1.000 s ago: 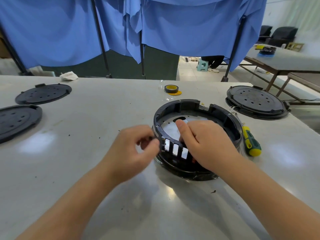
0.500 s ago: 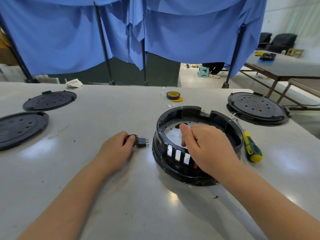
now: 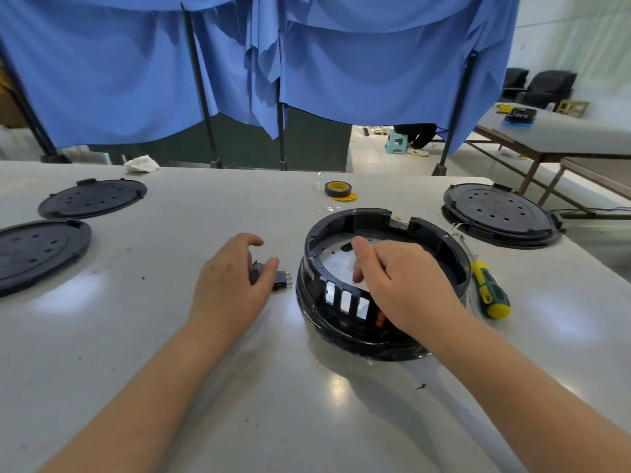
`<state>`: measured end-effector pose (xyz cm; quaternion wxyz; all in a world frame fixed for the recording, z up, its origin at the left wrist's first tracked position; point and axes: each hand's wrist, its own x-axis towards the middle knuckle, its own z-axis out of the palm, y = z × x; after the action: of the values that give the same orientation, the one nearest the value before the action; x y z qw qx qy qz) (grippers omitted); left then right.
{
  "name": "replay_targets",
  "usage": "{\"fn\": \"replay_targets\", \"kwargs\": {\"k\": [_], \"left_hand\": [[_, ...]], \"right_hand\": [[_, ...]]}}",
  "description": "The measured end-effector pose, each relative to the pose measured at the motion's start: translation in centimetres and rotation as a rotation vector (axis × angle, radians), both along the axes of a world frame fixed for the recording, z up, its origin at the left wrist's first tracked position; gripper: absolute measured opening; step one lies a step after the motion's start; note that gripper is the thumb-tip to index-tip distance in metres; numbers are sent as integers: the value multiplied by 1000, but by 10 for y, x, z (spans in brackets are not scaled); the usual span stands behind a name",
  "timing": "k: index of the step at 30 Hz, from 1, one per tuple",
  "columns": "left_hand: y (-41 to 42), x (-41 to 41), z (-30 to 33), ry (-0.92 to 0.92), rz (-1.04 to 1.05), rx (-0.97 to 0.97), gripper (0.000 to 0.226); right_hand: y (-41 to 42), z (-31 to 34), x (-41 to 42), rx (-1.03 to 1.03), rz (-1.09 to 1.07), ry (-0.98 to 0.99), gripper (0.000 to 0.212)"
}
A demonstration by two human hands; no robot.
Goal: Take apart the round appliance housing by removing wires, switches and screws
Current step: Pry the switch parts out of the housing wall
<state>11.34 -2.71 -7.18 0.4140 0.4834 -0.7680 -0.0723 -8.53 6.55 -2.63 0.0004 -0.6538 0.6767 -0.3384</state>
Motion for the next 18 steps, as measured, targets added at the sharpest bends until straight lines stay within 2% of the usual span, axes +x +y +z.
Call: {"fn": "replay_targets", "kwargs": {"k": [3,9,13,18], "left_hand": [[25,-12,11,6,-172,-153,20],[63,-40,7,-100,-460,-264,29],[66,-48,-2,-160,-542,-273,31],[68,-54,-8,-111,-524,-270,32]], "right_hand": [[5,8,-11,76,67,-121,54],[13,18,-46,440,181,-96,35],[9,22,-56,518,218,-124,31],[-4,20,-55,600,188,-101,37]]}}
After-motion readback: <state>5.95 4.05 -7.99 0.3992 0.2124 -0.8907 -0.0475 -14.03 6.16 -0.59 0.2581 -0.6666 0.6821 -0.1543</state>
